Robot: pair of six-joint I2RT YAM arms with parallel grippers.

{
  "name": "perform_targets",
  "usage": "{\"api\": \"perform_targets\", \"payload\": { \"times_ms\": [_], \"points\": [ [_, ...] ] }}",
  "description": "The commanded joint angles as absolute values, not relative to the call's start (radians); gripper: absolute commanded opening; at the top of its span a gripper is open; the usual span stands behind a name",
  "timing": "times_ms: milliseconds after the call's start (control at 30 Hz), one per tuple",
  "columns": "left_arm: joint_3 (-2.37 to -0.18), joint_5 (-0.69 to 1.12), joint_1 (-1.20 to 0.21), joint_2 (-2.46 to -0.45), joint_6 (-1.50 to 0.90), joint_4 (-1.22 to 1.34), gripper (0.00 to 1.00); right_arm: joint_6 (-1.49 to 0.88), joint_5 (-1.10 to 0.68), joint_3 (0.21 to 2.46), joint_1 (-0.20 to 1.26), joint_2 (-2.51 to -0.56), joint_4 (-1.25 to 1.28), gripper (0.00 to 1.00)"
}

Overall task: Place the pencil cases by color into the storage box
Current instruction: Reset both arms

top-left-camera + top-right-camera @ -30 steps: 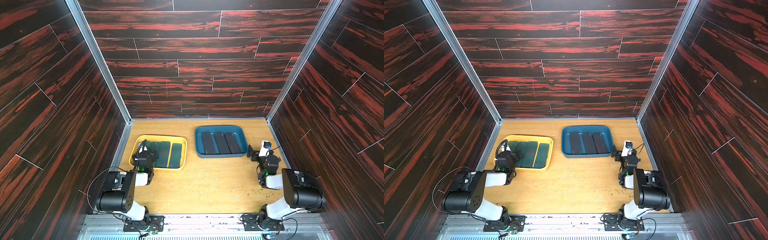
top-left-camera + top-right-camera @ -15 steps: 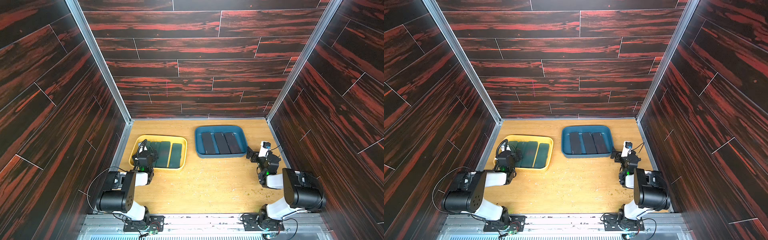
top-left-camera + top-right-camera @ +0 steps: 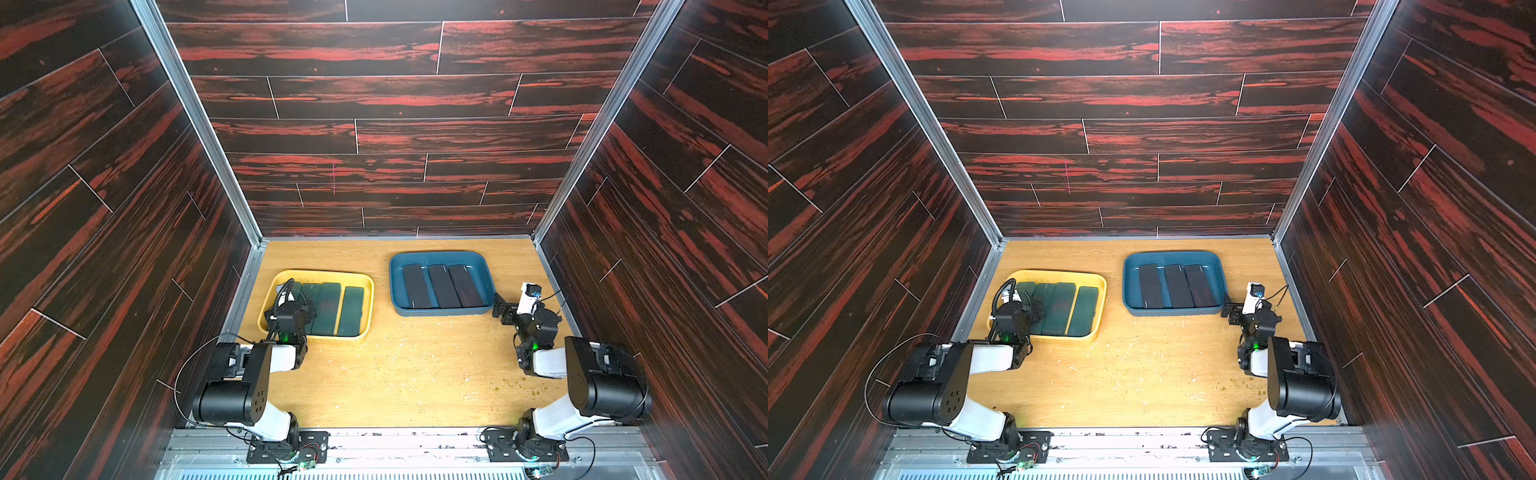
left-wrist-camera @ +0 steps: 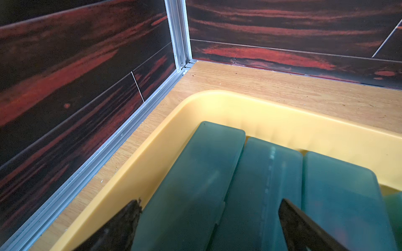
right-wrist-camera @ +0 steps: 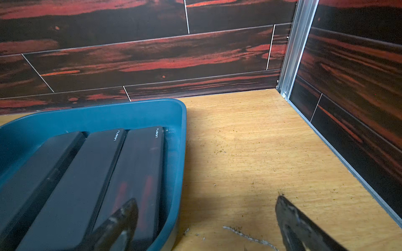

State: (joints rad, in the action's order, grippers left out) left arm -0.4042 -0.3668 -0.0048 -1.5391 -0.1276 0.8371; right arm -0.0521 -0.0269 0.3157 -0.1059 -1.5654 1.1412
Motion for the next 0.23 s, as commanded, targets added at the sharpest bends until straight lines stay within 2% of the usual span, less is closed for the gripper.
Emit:
{"api": "perform_targets", "payload": {
  "times_ms": [0,200],
  "points": [
    [-0.413,-0.376,0.002,-1.54,-0.127,0.844,1.0,-0.06,-0.029,0.316,-0.103,-1.563,1.129,0.99],
    [-0.413,-0.376,0.002,-1.541,-0.127,0.844,1.0,-0.062,-0.029,0.313,-0.102,-1.562,1.132,0.99]
  ]
}}
